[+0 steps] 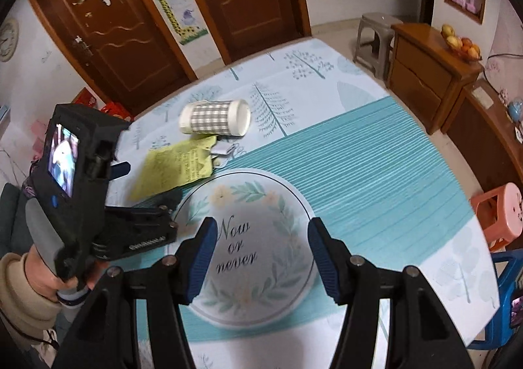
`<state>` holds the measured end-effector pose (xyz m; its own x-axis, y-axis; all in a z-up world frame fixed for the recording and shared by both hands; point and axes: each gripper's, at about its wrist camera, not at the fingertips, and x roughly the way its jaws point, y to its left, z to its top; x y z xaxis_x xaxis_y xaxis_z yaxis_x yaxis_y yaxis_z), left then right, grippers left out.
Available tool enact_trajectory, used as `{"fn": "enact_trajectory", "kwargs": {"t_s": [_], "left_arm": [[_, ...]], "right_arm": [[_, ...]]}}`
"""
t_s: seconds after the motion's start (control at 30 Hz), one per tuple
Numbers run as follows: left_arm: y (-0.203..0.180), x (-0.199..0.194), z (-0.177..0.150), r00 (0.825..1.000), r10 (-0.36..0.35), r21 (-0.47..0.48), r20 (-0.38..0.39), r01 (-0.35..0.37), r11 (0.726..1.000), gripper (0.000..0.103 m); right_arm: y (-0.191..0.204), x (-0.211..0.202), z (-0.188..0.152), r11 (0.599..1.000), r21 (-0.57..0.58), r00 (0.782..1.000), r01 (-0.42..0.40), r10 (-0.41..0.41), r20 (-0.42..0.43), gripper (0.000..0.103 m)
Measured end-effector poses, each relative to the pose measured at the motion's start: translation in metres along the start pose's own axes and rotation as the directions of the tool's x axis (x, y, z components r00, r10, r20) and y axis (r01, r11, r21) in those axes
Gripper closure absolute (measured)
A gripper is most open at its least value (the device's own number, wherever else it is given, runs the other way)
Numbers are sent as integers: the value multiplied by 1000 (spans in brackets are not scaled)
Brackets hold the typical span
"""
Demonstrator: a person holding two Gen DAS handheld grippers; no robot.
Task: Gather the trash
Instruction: 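Grasp the yellow packet with the left tool while the right tool grasps the checked paper cup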
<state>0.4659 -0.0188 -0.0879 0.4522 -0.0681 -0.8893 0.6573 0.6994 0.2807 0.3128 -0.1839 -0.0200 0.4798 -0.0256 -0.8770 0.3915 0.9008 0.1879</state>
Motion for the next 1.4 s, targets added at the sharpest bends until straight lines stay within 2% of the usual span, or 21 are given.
{"fn": "enact_trajectory", "kwargs": {"t_s": [0.1, 0.27, 0.3, 0.33, 0.37, 0.4, 0.47, 0.53, 0.6, 0.63, 0.8, 1.0, 1.17, 1.23, 1.4], "left_arm": [[-7, 19, 5, 1000, 0, 26, -1, 0, 1000, 12], [-14, 26, 12, 998, 8, 32, 58, -10, 999, 13], [-14, 27, 13, 998, 6, 29, 64, -8, 1000, 20], [-15, 28, 13, 998, -3, 28, 65, 2, 1000, 34], [-14, 28, 14, 997, -27, 24, 74, 25, 999, 40], [-15, 28, 14, 997, -33, 24, 76, 31, 999, 54], [-16, 27, 13, 996, -32, 25, 87, 30, 999, 61], [-14, 24, 11, 993, -38, 16, 113, 37, 999, 75], [-11, 20, 7, 990, -53, 7, 131, 52, 999, 79], [-9, 17, 5, 988, -58, -1, 141, 58, 998, 84], [8, 5, -5, 977, -107, -68, 182, 121, 990, 88], [36, -13, -15, 956, -183, -182, 229, 227, 957, 88], [67, -19, -18, 951, -192, -311, 241, 263, 913, 88], [81, -17, -22, 951, -198, -368, 238, 277, 888, 88], [111, -11, -36, 946, -216, -471, 240, 308, 827, 88]], "right_arm": [[-1, 14, 6, 1000, 1, 1000, 10, -10, -10, 45], [-1, 30, 9, 1000, -18, 1000, 16, -16, -22, 45], [0, 32, 9, 1000, -25, 1000, 17, -18, -23, 45], [-1, 33, 9, 999, -29, 1000, 17, -18, -25, 45], [-1, 35, 9, 999, -33, 1000, 15, -16, -26, 45], [0, 37, 9, 999, -39, 1000, 11, -12, -28, 45], [1, 43, 11, 999, -48, 999, 10, -12, -33, 45], [3, 48, 12, 998, -58, 999, 6, -9, -39, 45], [5, 52, 13, 997, -71, 999, 3, -6, -39, 45], [6, 53, 13, 997, -77, 999, 0, -3, -40, 45], [13, 59, 18, 994, -105, 999, -21, 16, -41, 45], [22, 61, 43, 990, -137, 999, -41, 39, -11, 45], [40, 67, 74, 976, -215, 999, -29, 35, 24, 45], [52, 74, 88, 962, -272, 999, -18, 28, 32, 45], [78, 100, 115, 928, -367, 998, -58, 61, -5, 45]]}}
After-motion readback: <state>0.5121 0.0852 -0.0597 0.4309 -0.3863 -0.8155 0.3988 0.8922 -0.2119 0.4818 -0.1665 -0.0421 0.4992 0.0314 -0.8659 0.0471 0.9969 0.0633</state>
